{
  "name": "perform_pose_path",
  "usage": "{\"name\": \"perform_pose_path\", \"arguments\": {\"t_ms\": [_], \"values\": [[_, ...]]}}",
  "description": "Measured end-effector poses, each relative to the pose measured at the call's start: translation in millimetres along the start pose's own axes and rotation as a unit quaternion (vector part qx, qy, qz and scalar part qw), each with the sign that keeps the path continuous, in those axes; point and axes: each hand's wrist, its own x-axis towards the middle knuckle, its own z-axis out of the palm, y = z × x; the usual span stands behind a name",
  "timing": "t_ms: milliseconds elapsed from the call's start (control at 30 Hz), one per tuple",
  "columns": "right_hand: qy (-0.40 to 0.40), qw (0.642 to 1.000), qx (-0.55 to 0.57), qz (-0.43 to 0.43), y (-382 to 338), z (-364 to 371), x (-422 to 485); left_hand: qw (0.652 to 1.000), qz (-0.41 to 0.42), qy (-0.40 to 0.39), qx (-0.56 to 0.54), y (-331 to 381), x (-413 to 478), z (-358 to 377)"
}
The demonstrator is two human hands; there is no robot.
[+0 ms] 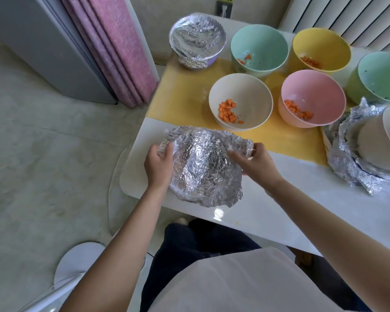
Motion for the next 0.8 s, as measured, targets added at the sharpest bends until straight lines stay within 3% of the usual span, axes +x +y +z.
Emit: {"name": "perform_pose_path", "arguments": {"t_ms": [167, 367, 533, 800], "values": [[0.008, 0.999, -0.028, -0.025, 10.6, 9.1, -15.8, 0.997, -0.037, 0.048, -0.056, 0.5, -16.2, 5.2], [0.031, 0.996, -0.061, -0.049, 18.6, 16.4, -12.0, 0.970, -0.175, 0.024, -0.169, -6.4, -6.4, 1.2], [-0.009, 0.999, 0.011, -0.034, 28.8, 17.5, -10.1, 0.946, -0.235, -0.011, -0.221, -10.5, -1.8, -0.8], [-0.110, 0.986, 0.129, 0.006, 39.6, 16.7, -8.7, 0.932, -0.264, -0.044, -0.245, -12.3, -1.6, 0.2]]}}
